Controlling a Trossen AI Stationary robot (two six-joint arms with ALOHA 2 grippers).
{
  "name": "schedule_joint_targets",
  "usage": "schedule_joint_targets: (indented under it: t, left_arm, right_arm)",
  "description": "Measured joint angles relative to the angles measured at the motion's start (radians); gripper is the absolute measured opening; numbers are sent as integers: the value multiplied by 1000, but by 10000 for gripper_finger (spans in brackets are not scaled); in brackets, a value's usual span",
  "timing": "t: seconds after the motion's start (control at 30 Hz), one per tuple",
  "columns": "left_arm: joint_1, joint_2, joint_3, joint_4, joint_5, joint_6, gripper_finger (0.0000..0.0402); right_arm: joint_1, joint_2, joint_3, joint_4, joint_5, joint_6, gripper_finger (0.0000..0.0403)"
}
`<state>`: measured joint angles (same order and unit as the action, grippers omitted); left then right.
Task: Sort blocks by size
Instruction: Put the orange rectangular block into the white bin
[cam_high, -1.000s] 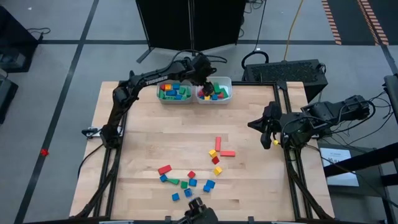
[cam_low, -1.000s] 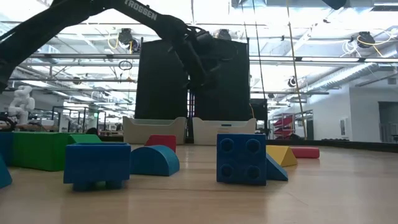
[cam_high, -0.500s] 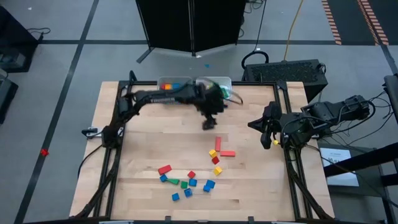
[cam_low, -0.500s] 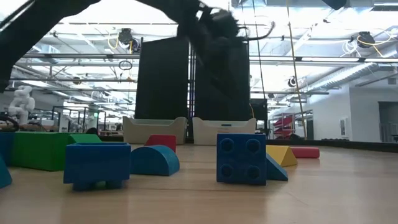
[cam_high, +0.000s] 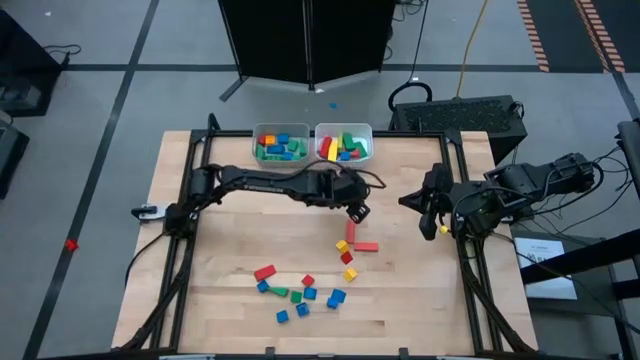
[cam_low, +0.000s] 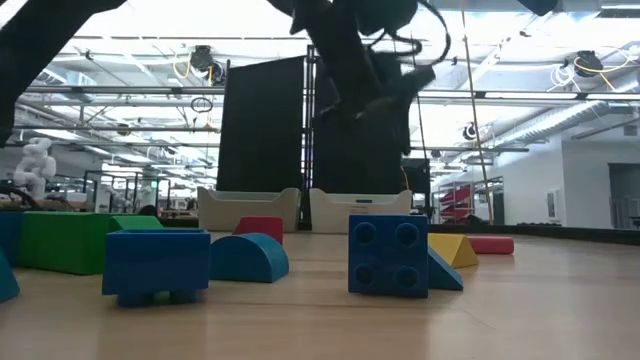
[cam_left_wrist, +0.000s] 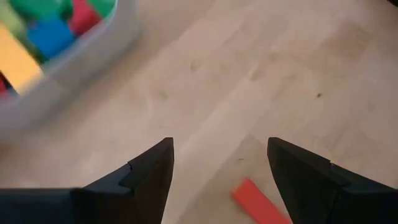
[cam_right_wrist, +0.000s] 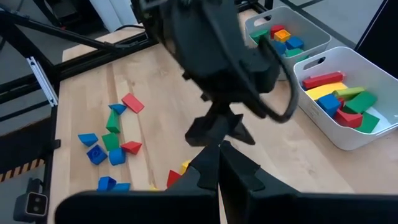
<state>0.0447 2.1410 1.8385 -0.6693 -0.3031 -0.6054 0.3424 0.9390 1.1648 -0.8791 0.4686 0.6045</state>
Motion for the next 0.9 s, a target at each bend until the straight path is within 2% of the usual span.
schedule_joint_targets:
  t: [0.23,0.4,0.57,0.8,0.9]
  left_arm:
    - [-49,0,-173,153,-3,-220,258]
    - [-78,0,-248,216,-18,-352,258]
    - [-122,0,-294,310,-87,-364,258]
    - [-154,20,-310,345,-135,-361,258]
    - [-161,65,-310,428,-116,-369,258]
  right_arm:
    - [0,0,0,-31,-3,-23,0]
    - [0,0,0,-47,-3,-51,0]
    - [0,0,0,-48,-3,-77,0]
    - [0,0,0,-47,-3,-43,0]
    - [0,0,0,-44,-3,-13,0]
